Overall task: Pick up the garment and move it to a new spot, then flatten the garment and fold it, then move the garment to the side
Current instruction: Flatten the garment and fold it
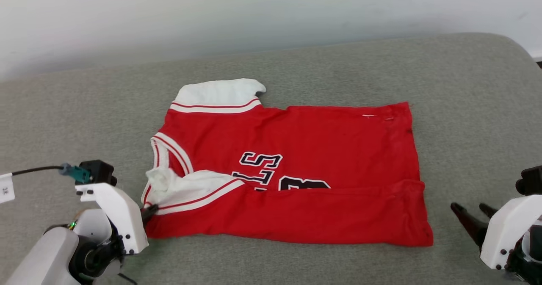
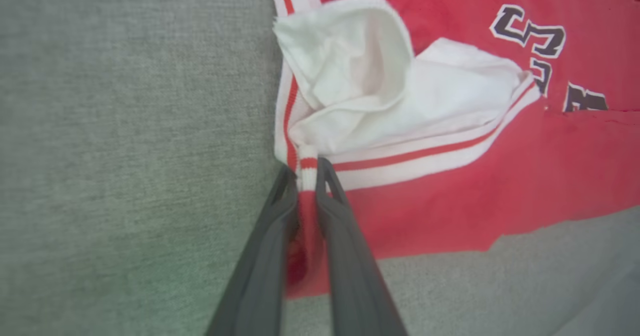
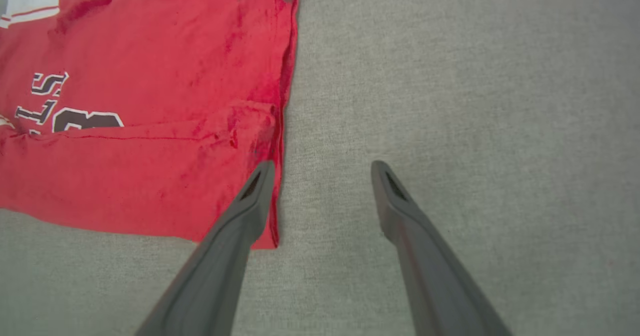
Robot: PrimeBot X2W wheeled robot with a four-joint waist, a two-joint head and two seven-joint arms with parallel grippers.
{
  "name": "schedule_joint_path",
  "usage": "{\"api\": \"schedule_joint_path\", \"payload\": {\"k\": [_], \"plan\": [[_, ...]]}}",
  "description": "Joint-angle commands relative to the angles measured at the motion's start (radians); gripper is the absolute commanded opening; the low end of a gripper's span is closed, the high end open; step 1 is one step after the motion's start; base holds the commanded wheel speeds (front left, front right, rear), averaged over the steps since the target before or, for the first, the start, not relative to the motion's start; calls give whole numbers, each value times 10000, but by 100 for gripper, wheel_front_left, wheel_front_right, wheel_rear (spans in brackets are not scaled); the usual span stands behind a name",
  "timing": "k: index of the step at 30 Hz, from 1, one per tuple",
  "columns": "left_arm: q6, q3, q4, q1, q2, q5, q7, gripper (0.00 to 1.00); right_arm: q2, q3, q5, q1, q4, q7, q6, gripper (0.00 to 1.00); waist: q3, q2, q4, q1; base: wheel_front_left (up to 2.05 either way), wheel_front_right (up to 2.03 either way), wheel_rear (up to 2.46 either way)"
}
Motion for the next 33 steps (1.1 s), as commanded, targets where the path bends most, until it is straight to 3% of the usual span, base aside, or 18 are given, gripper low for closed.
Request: {"api": "schedule_joint_path", "payload": {"k": [1,6,15,16,17,25,33], "plan": [[43,10,-161,-168,46,101,-93,0,4,-8,145,-214,37,457,0,100,2,0,196,0,0,0,0],[181,-92,-964,-469,70,424,-184,0,228,89,258,-450,296,1981,-1,100,288,0,606,0,0,0,0],[400,-285,-1735,-582,-48,698,-215,0,706,487,302,-791,1883,2365,-1,100,703,0,1042,0,0,0,0],[425,-279,-1755,-394,-48,647,-255,0,922,826,535,-746,2254,2320,3,8,690,0,1030,0,0,0,0],[446,-271,-1756,-356,-56,621,-271,0,941,887,590,-780,2306,2268,14,0,689,0,1015,0,0,0,0],[519,-134,-1765,-20,-74,493,-565,0,341,1322,929,-1249,2091,1637,11,0,391,0,872,0,0,0,0],[756,52,-1807,781,-187,413,-1176,0,-101,1791,1206,-905,1615,1355,9,0,-727,0,869,0,0,0,0]]}}
